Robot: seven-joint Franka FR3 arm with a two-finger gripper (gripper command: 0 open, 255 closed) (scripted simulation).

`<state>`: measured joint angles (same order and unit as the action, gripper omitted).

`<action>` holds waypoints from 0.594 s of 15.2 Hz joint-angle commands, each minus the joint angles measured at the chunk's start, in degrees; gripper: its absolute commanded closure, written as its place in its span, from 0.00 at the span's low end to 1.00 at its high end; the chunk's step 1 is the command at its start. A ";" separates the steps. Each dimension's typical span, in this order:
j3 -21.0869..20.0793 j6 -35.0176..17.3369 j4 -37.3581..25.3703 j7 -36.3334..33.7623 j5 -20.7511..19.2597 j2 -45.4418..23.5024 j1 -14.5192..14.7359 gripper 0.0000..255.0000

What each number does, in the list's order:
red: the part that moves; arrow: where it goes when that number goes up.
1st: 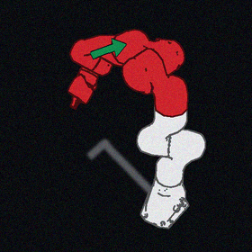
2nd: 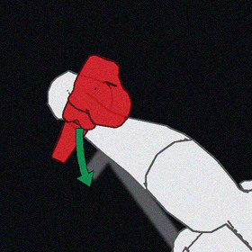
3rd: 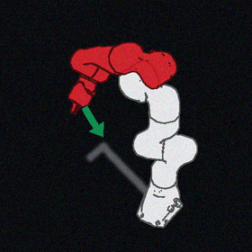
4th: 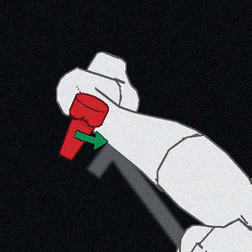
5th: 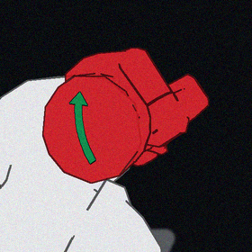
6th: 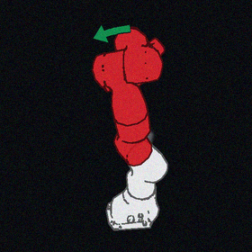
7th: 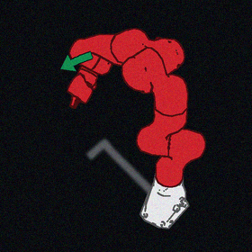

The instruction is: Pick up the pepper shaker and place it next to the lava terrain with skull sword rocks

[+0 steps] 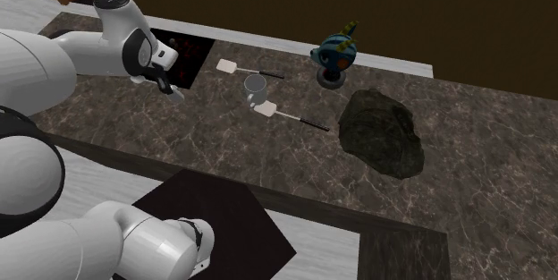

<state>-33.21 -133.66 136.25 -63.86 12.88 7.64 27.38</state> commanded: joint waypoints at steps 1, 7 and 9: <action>0.00 -0.04 0.01 0.00 -0.01 -0.02 0.00 1.00; 0.00 -0.04 0.01 0.00 -0.01 -0.02 0.00 0.00; 0.00 -0.04 0.01 0.00 -0.01 -0.02 0.00 0.00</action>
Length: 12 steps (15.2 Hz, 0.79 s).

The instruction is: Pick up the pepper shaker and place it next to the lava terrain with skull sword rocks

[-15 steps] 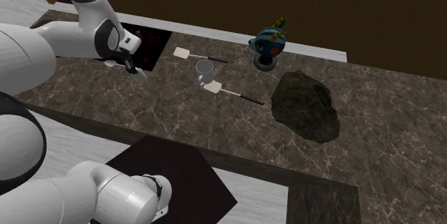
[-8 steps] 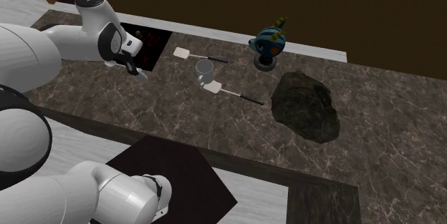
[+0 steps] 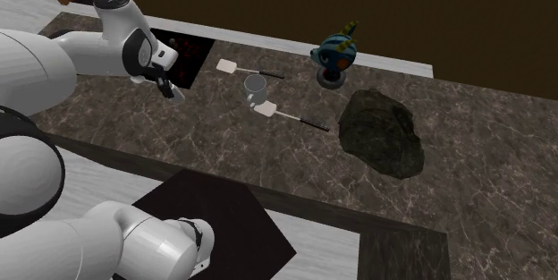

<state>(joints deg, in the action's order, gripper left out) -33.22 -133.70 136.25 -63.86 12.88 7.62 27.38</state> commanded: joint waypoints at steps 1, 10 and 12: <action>0.41 2.13 -0.74 0.52 0.63 1.49 0.01 0.00; 1.67 8.01 -3.20 1.57 1.78 5.08 0.03 0.00; 1.67 8.01 -3.20 1.57 1.78 5.08 0.03 0.00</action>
